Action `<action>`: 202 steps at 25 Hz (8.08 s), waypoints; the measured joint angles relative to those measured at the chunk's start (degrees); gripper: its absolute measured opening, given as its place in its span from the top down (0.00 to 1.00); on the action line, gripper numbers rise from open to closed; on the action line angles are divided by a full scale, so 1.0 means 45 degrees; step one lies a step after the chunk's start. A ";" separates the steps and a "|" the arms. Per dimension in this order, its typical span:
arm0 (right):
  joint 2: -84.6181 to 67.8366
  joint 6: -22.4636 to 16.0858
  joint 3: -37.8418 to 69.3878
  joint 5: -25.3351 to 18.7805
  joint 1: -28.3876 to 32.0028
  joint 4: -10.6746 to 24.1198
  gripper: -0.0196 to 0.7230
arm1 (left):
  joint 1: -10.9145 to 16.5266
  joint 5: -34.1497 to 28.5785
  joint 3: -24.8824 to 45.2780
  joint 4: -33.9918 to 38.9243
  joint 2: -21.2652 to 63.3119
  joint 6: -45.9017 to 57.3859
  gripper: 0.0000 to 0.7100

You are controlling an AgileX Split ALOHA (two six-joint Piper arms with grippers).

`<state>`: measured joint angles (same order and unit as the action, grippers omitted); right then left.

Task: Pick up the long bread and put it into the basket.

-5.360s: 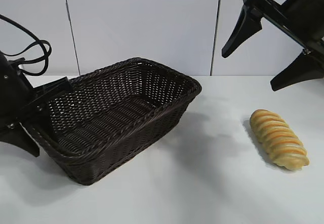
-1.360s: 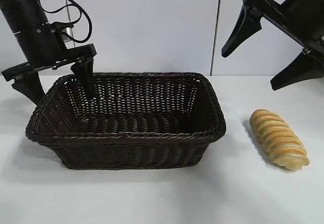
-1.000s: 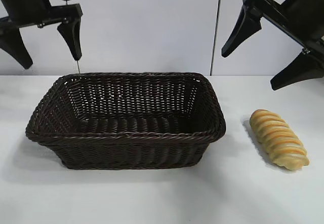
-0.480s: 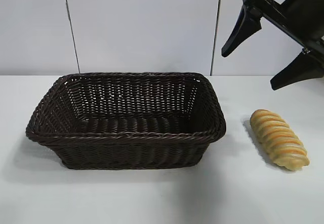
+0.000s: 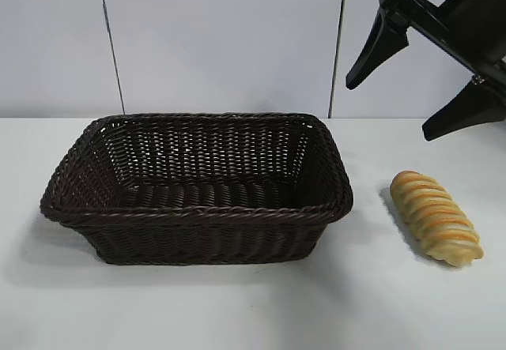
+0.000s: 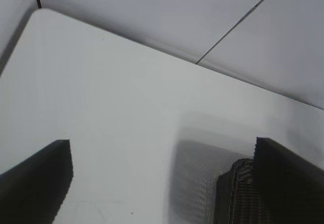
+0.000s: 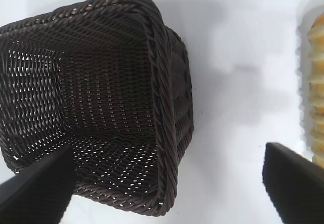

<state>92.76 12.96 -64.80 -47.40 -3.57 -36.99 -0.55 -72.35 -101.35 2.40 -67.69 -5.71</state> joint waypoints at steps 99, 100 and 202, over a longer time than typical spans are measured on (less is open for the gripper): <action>0.3553 -0.3629 -0.0984 0.0842 -0.0008 0.7510 0.92 | -0.3144 0.1704 1.6331 -0.0693 1.5242 0.1663 0.02; 0.3242 -0.3629 -0.1101 0.0678 -0.0008 0.7498 0.92 | -0.3144 0.1704 1.6331 -0.0693 1.5242 0.1663 0.02; 0.3236 -0.1880 -0.9617 -0.4687 0.2513 0.9259 0.04 | -0.3144 0.1716 1.6331 -0.0797 1.5242 0.1675 0.02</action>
<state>107.32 4.50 -108.07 -68.49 7.74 4.67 -14.70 -64.63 -27.86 -1.18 0.90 1.82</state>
